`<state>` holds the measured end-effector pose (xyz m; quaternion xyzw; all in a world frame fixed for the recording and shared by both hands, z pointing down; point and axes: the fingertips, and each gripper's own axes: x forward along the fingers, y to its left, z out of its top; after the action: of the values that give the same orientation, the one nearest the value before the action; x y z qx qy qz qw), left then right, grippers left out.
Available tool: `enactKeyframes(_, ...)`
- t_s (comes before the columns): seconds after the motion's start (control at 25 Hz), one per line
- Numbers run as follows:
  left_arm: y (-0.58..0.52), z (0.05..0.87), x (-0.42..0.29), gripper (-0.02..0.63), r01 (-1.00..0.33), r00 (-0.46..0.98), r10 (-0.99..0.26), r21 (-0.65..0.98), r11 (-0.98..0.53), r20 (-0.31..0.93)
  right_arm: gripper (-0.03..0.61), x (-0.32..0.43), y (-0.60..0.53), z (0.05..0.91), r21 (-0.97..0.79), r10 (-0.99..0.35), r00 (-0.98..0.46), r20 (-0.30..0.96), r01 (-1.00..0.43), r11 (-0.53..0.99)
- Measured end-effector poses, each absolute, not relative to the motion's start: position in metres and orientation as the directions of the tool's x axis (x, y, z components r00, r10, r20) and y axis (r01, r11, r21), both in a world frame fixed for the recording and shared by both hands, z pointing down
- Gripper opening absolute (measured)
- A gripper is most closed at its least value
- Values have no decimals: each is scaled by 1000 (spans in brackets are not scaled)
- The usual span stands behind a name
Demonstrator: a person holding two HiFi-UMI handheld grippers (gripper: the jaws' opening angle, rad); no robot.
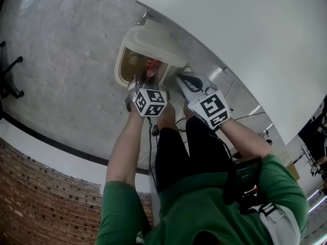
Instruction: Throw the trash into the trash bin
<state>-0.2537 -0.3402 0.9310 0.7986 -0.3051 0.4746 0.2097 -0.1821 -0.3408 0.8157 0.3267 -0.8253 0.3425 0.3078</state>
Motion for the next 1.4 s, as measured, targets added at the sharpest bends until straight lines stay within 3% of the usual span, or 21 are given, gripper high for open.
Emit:
enactKeyframes(0.36,-355,965,-249,110,-622,324,-221,31,-782,920,3,-176,-335,831,-375,-312,-590,744,-756,536)
enactKeyframes(1.0,-356,1012,-253,114,-646,283,-143,78,-760,948,3,-162,-327,881,-361,-274,-542,795,-784,504)
enactKeyframes(1.16,-355,1013,-253,163,-649,277,-117,96,-755,954,3,-160,-327,877,-353,-276,-532,800,-790,501)
enactKeyframes(1.4,-354,1028,-252,179,-641,268,-105,96,-761,958,3,-157,-327,891,-359,-274,-532,801,-793,492)
